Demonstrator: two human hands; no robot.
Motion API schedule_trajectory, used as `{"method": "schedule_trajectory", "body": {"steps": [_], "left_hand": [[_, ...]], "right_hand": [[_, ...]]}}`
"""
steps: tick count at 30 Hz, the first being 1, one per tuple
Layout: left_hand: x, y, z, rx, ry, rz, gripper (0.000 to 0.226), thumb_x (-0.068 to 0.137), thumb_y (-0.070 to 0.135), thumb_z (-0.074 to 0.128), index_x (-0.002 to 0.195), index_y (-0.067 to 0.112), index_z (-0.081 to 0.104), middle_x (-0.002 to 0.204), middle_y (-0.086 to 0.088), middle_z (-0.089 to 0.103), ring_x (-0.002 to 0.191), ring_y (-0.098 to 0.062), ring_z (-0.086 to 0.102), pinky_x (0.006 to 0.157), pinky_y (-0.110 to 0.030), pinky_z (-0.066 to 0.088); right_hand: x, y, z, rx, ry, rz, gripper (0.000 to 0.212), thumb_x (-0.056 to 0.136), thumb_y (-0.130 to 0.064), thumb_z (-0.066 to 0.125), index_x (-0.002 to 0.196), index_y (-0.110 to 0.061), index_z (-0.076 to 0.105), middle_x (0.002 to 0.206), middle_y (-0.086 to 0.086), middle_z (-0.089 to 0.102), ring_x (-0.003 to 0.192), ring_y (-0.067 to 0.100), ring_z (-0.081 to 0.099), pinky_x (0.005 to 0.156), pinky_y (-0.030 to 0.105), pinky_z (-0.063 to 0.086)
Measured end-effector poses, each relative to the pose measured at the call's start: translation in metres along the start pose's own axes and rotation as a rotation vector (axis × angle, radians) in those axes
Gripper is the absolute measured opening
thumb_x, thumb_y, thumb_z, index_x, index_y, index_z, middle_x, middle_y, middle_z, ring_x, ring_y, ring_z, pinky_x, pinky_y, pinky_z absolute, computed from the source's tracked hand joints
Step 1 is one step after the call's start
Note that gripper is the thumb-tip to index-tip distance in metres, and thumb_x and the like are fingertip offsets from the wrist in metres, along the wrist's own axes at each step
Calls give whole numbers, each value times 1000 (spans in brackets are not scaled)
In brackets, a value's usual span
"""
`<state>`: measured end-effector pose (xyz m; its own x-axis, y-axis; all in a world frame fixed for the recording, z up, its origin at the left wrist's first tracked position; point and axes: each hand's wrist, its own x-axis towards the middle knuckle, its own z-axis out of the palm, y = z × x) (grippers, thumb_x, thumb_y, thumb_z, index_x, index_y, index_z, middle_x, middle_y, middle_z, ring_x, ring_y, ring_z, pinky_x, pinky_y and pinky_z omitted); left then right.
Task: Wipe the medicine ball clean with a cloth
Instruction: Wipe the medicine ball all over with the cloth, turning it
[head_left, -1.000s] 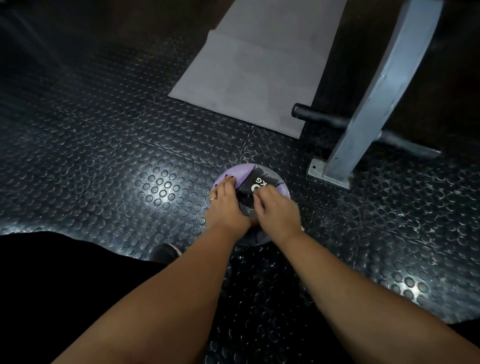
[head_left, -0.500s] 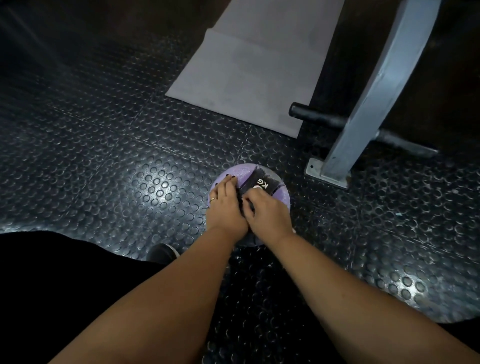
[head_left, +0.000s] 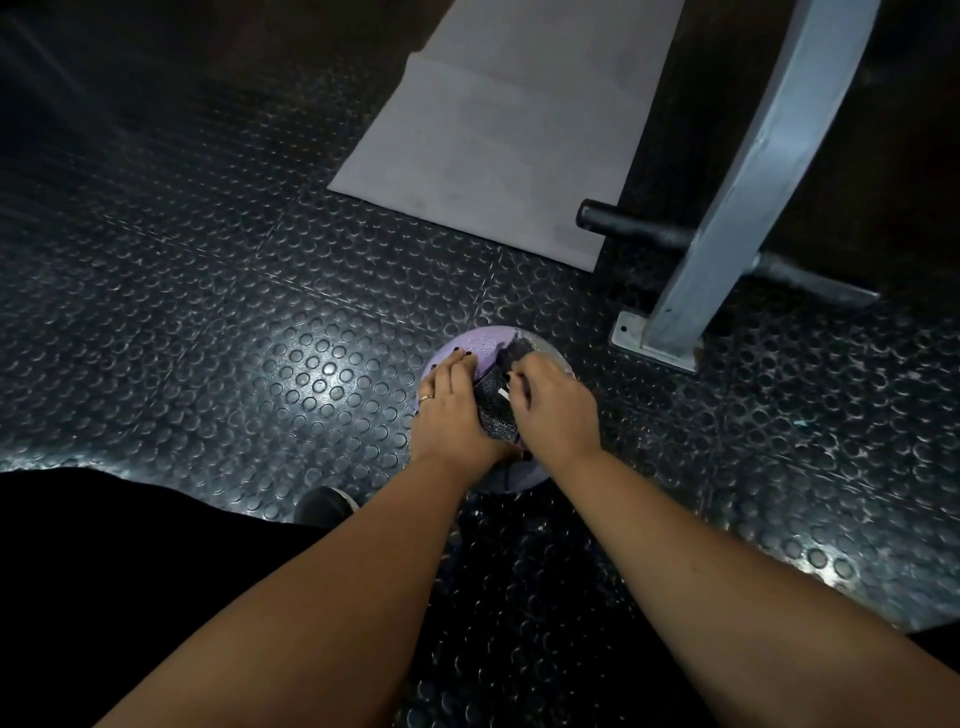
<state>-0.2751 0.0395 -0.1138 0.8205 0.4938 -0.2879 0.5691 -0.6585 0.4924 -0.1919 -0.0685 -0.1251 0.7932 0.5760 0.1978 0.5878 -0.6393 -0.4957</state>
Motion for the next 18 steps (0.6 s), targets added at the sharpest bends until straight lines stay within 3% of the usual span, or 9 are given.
{"method": "schedule_trajectory", "body": {"steps": [3, 6, 10, 18], "left_hand": [[-1, -3, -1, -27, 4, 11, 106, 70, 42, 82, 152, 17, 21, 157, -1, 23, 146, -26, 18, 117, -45, 32], [-3, -5, -2, -17, -1, 10, 113, 64, 42, 87, 152, 18, 20, 157, 1, 22, 146, -24, 18, 117, -45, 33], [0, -5, -3, 13, -13, -11, 126, 57, 51, 92, 153, 17, 18, 156, 1, 22, 145, -24, 19, 118, -44, 32], [4, -2, -8, 33, -41, -20, 131, 52, 60, 91, 152, 17, 18, 156, 1, 21, 146, -25, 19, 117, -46, 33]], "right_hand": [[-7, -1, 0, -16, -45, -190, 22, 93, -29, 43, 88, -15, 59, 82, -2, 61, 65, 20, 60, 51, 32, 46], [-3, 4, -1, -82, -49, -302, 22, 93, -30, 43, 87, -16, 60, 79, -3, 60, 62, 18, 60, 48, 31, 45], [11, 3, -1, -65, -3, -109, 14, 94, -25, 51, 86, -15, 56, 79, -1, 60, 60, 25, 59, 48, 29, 41], [44, 5, -4, -43, -80, 178, 20, 98, -27, 43, 102, -14, 58, 100, 6, 62, 84, 28, 60, 61, 30, 34]]}}
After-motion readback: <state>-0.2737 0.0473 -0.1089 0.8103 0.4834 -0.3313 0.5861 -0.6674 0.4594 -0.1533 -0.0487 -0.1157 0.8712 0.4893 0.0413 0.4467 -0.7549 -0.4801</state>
